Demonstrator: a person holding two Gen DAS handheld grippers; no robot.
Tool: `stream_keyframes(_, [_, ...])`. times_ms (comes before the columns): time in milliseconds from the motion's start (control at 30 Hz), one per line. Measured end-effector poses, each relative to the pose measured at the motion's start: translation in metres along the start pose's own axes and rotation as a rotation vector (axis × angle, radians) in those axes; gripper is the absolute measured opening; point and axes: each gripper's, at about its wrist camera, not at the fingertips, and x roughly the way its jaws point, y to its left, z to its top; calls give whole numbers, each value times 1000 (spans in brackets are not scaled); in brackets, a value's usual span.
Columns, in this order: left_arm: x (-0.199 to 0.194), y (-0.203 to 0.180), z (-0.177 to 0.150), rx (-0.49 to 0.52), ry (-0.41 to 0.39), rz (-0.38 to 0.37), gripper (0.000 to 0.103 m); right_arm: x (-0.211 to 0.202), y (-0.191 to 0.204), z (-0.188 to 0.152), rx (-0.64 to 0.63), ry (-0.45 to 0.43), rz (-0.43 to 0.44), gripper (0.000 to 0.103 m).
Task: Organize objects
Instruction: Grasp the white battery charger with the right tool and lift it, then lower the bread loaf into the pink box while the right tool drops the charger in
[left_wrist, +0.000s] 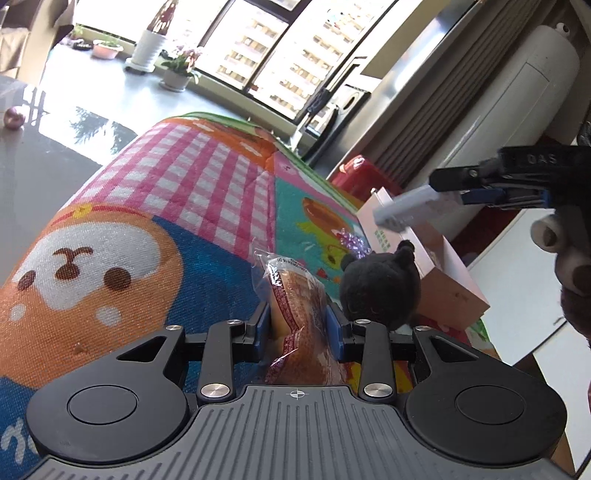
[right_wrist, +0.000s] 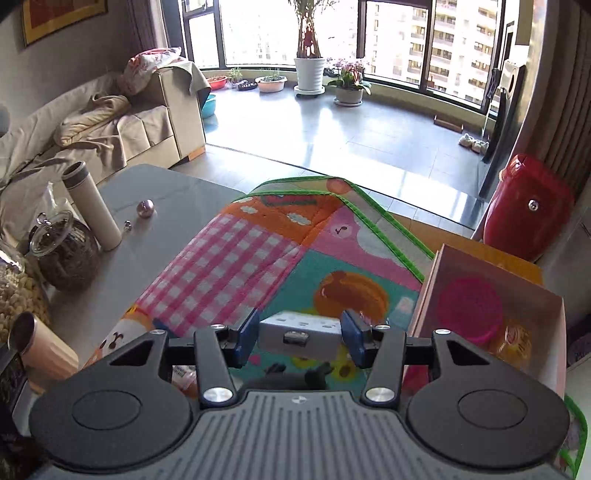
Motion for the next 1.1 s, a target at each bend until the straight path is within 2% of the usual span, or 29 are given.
stream_keyframes(100, [-5, -11, -6, 24, 25, 19, 36, -25, -7, -29, 16, 6, 20, 49])
stream_keyframes(233, [-5, -32, -17, 75, 66, 19, 36, -50, -21, -71, 57, 61, 48, 49])
stream_keyframes(400, [5, -61, -31, 119, 121, -28, 36, -69, -43, -112, 132, 147, 30, 48])
stream_keyframes(567, [19, -81, -37, 152, 150, -53, 36, -61, -59, -136, 178, 199, 6, 48])
stream_keyframes(667, [22, -87, -40, 163, 156, -49, 36, -42, -70, -138, 211, 186, -4, 49])
stream_keyframes(700, [22, -88, -40, 167, 158, -45, 36, -35, -73, -138, 216, 179, -20, 51])
stream_keyframes(800, [21, -88, -41, 168, 160, -39, 36, -19, -81, -139, 226, 151, -73, 66])
stream_keyframes(900, [18, -90, -44, 191, 149, -30, 37, -16, -82, -144, 215, 120, -99, 73])
stream_keyframes(1000, [18, -101, -46, 254, 141, -2, 37, -19, -76, -156, 163, 85, -126, 84])
stream_keyframes(1100, [21, -116, -50, 341, 142, 23, 41, -26, -70, -173, 126, 55, -131, 87])
